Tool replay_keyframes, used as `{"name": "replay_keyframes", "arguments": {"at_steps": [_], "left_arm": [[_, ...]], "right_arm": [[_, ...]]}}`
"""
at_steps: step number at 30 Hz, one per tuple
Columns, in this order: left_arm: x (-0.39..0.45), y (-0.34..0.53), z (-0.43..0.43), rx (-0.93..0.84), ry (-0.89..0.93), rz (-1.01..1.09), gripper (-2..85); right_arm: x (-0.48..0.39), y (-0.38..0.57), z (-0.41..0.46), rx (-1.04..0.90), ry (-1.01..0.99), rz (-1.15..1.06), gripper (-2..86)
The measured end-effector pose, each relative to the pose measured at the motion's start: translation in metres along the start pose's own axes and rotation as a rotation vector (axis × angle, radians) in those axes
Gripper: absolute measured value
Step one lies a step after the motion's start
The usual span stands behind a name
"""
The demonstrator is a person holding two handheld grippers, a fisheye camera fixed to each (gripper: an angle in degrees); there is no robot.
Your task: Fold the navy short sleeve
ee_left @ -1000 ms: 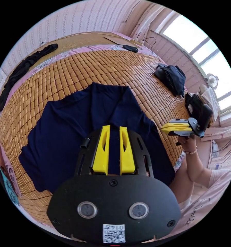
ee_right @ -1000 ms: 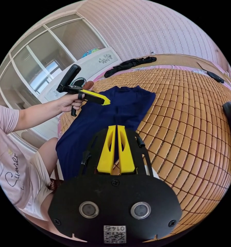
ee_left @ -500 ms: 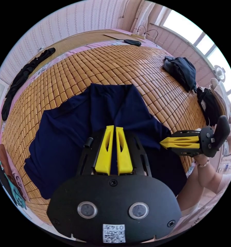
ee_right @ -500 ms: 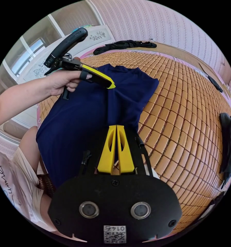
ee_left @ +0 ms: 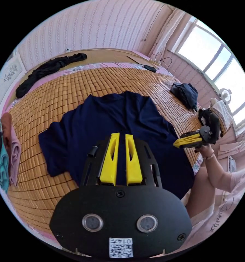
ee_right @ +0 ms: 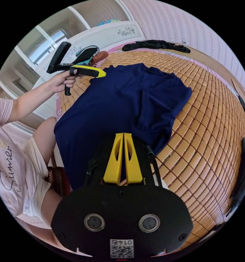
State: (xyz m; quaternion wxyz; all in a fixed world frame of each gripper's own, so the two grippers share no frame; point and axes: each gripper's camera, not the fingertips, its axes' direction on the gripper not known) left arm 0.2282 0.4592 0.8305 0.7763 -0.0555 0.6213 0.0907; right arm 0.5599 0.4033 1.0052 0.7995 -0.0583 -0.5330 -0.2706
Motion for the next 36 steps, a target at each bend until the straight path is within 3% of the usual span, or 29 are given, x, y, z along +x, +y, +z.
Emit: {"name": "replay_keyframes", "arguments": {"at_steps": [5, 9, 15, 22, 23, 28, 33, 36], "left_arm": [[-0.053, 0.094, -0.071, 0.146, -0.264, -0.040, 7.7], [-0.099, 0.120, -0.090, 0.207, -0.188, -0.149, 9.9], [-0.138, 0.116, -0.092, 0.184, -0.218, -0.273, 11.5], [-0.175, 0.101, -0.104, 0.133, -0.143, -0.417, 3.6], [-0.178, 0.101, -0.108, 0.129, -0.142, -0.431, 1.9], [-0.177, 0.094, -0.123, 0.111, -0.127, -0.413, -0.7], [-0.129, 0.085, -0.171, 0.256, -0.083, -0.198, -0.6], [-0.096, 0.086, -0.195, 0.298, 0.035, -0.070, 1.1]], "right_arm": [[-0.054, -0.067, 0.039, 0.085, 0.094, -0.167, 0.4], [-0.085, -0.174, 0.100, 0.044, 0.090, -0.207, 3.9], [-0.130, -0.305, 0.209, -0.083, 0.144, -0.288, 7.0], [-0.138, -0.378, 0.311, -0.244, 0.239, -0.186, 9.6], [-0.139, -0.378, 0.310, -0.165, 0.294, -0.194, 7.0], [-0.129, -0.378, 0.306, -0.188, 0.282, -0.234, 0.5], [-0.069, -0.321, 0.182, 0.125, 0.069, -0.080, 0.9], [-0.027, -0.258, 0.143, 0.188, 0.090, 0.009, 2.6]]}}
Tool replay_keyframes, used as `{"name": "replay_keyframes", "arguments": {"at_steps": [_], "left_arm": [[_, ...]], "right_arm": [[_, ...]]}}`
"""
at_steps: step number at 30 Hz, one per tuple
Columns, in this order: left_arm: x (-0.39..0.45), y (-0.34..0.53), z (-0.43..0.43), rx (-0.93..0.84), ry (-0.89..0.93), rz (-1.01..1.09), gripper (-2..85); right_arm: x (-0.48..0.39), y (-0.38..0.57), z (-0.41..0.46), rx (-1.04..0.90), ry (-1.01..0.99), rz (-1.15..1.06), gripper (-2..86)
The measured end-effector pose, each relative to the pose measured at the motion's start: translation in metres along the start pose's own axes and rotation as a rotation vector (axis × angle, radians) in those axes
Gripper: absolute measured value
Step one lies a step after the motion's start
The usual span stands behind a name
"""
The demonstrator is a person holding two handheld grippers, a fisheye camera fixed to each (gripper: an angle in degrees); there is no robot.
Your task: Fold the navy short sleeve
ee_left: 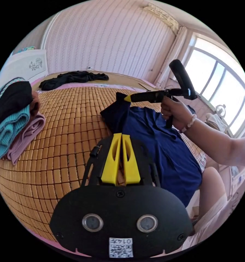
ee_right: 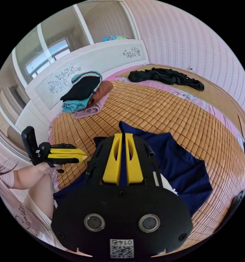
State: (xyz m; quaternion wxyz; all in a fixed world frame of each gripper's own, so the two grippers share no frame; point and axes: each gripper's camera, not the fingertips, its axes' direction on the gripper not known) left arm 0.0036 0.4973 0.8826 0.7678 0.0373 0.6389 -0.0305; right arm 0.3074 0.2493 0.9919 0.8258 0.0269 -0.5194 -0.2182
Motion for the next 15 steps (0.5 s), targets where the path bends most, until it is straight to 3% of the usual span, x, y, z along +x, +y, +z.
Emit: {"name": "replay_keyframes", "arguments": {"at_steps": [6, 12, 15], "left_arm": [[0.031, -0.002, 0.009, -0.132, 0.017, 0.072, 4.2], [0.047, -0.025, 0.029, -0.218, -0.045, 0.105, 5.0], [0.048, -0.042, 0.036, -0.231, -0.061, 0.107, 4.7]], "right_arm": [[0.057, 0.066, 0.000, -0.181, 0.030, 0.098, 7.6], [0.071, 0.053, -0.010, -0.173, -0.033, 0.090, 6.7], [0.074, 0.039, -0.028, -0.160, 0.028, 0.041, 5.5]]}}
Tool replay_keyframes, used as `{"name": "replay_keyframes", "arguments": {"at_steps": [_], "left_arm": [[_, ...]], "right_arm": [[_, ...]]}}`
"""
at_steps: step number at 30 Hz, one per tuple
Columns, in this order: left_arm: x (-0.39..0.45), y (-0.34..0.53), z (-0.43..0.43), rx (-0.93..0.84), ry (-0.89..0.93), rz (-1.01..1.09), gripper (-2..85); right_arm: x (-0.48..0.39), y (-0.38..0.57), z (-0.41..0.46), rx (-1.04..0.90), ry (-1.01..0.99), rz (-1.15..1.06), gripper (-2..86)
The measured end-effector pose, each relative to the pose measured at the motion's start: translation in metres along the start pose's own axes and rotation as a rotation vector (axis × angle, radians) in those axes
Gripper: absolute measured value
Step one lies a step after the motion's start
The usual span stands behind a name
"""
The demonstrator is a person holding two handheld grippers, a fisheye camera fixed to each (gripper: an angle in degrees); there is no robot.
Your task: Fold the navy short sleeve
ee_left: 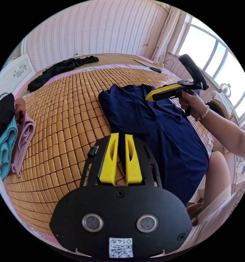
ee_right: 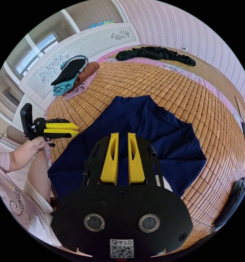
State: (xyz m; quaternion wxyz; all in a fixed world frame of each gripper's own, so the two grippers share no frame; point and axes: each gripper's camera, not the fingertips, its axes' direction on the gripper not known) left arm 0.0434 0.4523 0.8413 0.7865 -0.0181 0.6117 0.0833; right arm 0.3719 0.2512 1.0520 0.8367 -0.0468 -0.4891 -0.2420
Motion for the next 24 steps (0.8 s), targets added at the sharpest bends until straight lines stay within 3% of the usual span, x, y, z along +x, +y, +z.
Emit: {"name": "replay_keyframes", "arguments": {"at_steps": [6, 13, 20, 24], "left_arm": [[-0.050, -0.057, -0.001, 0.096, 0.019, -0.099, 6.4], [-0.096, -0.127, 0.057, 0.040, 0.166, -0.293, 10.0], [-0.078, -0.173, 0.093, -0.099, 0.066, -0.214, 1.7], [-0.061, -0.207, 0.070, -0.034, -0.055, -0.142, -0.1]], "right_arm": [[0.087, 0.045, -0.057, 0.049, 0.239, 0.224, 6.4], [0.162, 0.061, -0.066, -0.005, 0.222, 0.341, 9.3], [0.177, 0.019, -0.056, -0.044, 0.169, 0.333, 1.5], [0.178, -0.004, -0.097, 0.028, 0.250, 0.327, 0.8]]}}
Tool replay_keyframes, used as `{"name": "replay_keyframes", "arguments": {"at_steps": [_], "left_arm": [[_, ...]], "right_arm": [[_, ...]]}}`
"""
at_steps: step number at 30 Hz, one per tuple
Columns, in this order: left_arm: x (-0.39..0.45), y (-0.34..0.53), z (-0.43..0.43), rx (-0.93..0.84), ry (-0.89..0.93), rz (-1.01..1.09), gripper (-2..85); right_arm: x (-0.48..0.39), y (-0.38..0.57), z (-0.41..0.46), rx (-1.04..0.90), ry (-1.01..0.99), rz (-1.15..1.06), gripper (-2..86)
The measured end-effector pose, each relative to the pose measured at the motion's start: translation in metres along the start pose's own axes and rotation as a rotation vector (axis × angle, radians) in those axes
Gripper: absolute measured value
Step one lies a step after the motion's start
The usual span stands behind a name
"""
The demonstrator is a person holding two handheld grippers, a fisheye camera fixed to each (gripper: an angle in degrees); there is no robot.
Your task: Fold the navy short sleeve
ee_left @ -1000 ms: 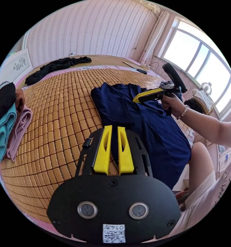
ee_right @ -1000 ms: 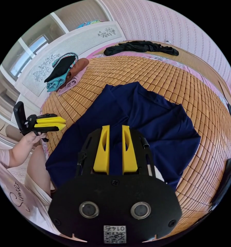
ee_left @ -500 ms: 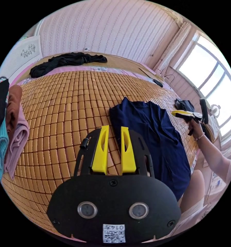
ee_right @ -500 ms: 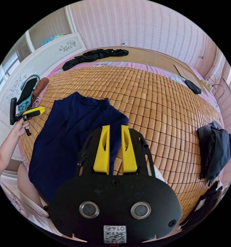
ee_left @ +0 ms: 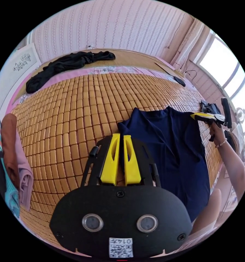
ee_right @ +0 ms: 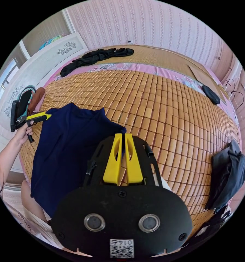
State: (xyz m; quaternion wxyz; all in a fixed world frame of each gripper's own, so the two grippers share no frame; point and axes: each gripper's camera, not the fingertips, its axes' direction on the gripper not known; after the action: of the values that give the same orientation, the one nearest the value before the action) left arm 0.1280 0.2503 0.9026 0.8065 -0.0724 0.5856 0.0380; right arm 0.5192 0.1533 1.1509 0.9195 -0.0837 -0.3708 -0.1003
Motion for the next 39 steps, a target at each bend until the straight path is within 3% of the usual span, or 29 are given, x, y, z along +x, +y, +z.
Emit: {"name": "replay_keyframes", "arguments": {"at_steps": [4, 10, 13, 17, 21, 24, 31, 35, 39], "left_arm": [[0.009, -0.031, -0.035, 0.112, 0.057, -0.051, -0.3], [0.055, -0.011, -0.096, 0.163, 0.105, 0.114, -0.1], [0.075, 0.049, -0.143, 0.167, 0.161, 0.223, 0.2], [0.117, 0.183, -0.203, 0.138, 0.089, 0.390, 1.0], [0.146, 0.307, -0.180, 0.016, 0.109, 0.374, 1.9], [0.154, 0.355, -0.139, -0.064, 0.052, 0.273, 2.7], [0.137, 0.358, -0.156, -0.051, 0.048, 0.153, 5.2], [0.135, 0.348, -0.191, -0.026, -0.015, 0.126, 4.8], [0.181, 0.329, -0.186, 0.046, 0.161, 0.176, 6.3]], "right_arm": [[0.009, -0.020, -0.041, 0.060, -0.020, 0.037, 0.7], [-0.003, 0.024, -0.111, 0.135, -0.131, -0.017, 0.7], [-0.019, 0.088, -0.164, 0.173, -0.234, -0.090, 0.7], [-0.049, 0.217, -0.201, 0.099, -0.322, -0.102, 0.8], [-0.088, 0.305, -0.137, -0.202, -0.374, -0.020, 0.9], [-0.122, 0.331, -0.121, -0.237, -0.250, -0.049, 0.9], [-0.133, 0.341, -0.148, -0.248, -0.180, 0.014, 0.8], [-0.178, 0.320, -0.164, -0.142, -0.146, -0.084, 1.2], [-0.225, 0.277, -0.125, -0.111, -0.222, -0.141, 5.9]]}}
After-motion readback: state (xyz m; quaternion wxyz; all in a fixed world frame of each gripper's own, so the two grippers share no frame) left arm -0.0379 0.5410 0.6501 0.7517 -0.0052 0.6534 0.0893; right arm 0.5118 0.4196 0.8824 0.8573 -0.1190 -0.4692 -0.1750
